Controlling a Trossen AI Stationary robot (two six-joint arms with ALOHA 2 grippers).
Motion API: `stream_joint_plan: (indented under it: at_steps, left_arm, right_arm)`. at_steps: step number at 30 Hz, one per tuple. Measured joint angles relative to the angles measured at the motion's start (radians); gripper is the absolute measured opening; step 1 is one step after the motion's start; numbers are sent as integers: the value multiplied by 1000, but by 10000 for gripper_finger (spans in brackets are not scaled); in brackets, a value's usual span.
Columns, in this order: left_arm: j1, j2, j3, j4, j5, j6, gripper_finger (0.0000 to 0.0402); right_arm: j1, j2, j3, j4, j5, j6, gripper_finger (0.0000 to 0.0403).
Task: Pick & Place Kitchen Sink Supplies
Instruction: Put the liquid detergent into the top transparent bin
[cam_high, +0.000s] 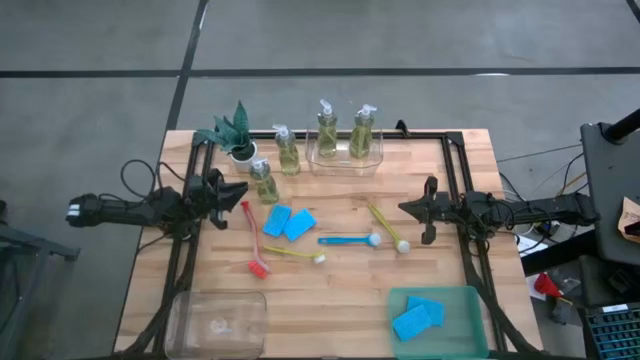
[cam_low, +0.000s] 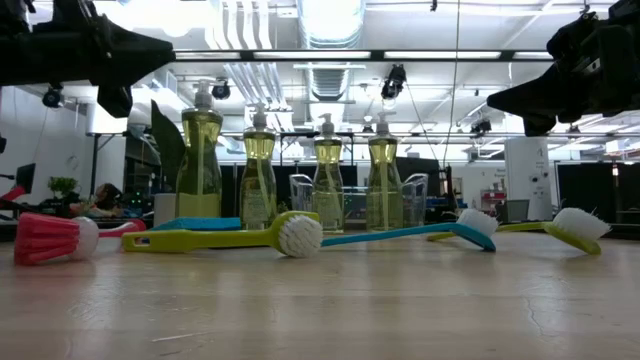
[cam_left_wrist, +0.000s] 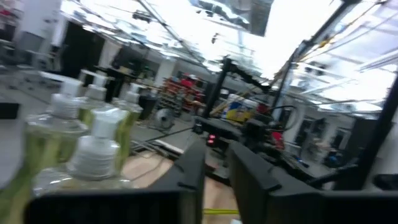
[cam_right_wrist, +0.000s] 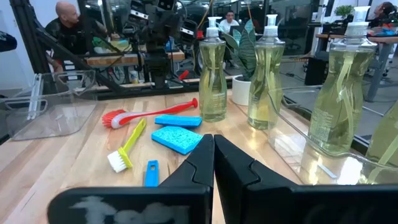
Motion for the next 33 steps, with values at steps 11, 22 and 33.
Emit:
stream_joint_plan:
  at_steps: [11, 22, 33]
  left_arm:
    - [0, 30, 0, 6, -201, 110, 264]
    - [0, 150, 15, 4, -297, 232, 273]
    - [23, 289, 94, 8, -332, 238, 273]
  right_arm:
    - [0, 0, 0, 0, 0, -1, 9]
    - [0, 0, 0, 0, 0, 1, 9]
    - [0, -1, 0, 0, 0, 0, 9]
